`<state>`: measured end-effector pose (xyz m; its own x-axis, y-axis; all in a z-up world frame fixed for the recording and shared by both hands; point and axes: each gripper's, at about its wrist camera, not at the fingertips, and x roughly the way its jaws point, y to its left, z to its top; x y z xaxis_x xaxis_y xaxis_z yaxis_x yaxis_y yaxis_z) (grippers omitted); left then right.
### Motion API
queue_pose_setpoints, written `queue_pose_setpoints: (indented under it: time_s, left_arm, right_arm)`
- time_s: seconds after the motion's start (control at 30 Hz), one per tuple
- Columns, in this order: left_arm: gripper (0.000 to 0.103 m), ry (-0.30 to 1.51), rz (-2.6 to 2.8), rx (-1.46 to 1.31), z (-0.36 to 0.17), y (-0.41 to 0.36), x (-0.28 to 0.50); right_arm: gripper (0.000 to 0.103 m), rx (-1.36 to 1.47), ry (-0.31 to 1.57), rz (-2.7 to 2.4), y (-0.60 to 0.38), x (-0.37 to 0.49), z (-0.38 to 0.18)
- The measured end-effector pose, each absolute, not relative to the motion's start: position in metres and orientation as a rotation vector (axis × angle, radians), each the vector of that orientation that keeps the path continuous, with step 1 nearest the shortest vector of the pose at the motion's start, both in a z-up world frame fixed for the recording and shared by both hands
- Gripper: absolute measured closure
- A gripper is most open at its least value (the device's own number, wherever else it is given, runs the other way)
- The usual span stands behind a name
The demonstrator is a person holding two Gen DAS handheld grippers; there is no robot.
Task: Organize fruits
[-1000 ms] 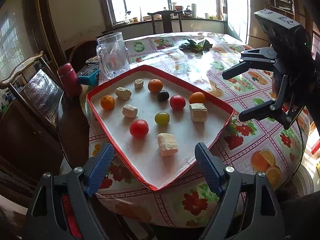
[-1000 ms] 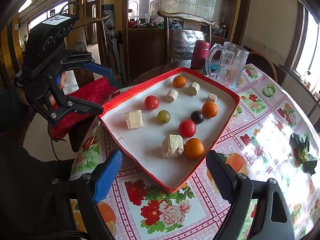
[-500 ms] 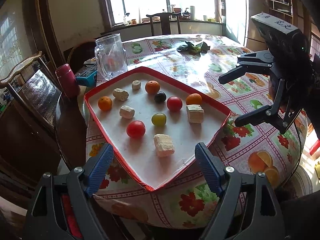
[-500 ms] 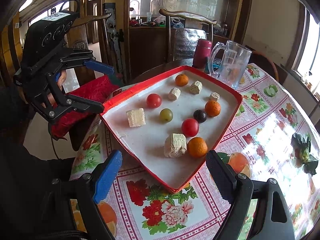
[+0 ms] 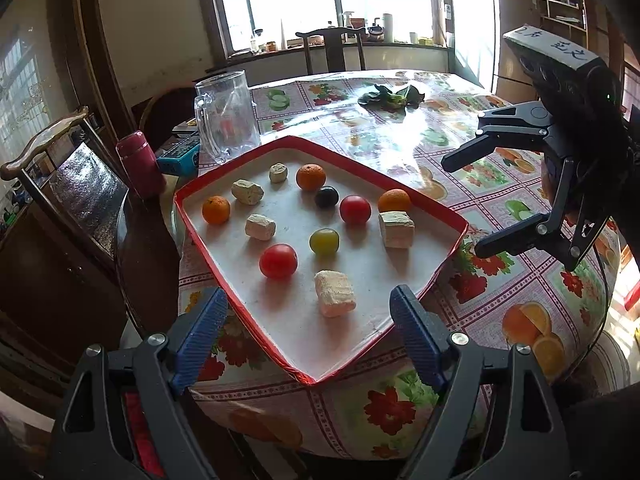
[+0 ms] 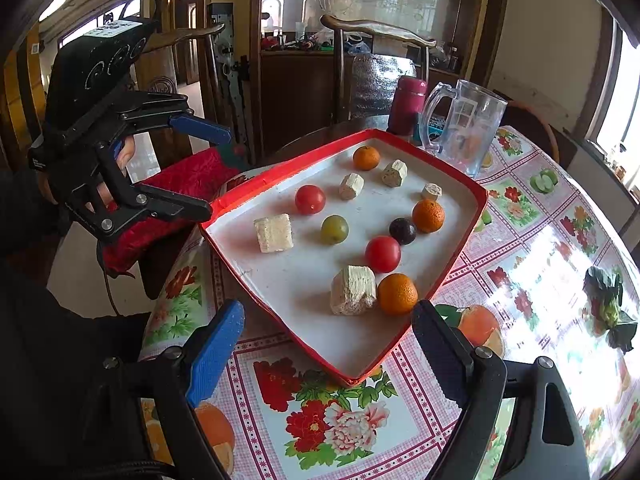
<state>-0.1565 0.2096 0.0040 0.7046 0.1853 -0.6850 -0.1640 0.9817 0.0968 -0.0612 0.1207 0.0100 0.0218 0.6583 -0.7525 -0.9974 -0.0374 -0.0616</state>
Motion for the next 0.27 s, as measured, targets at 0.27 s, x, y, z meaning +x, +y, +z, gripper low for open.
queue_pose_setpoints:
  time_s: [0.27]
  left_arm:
    - [0.019, 0.766, 0.189, 0.027, 0.0060, 0.2089, -0.1555]
  right_arm:
    - [0.016, -0.720, 0.615, 1.472, 0.1196, -0.0604, 0.0071]
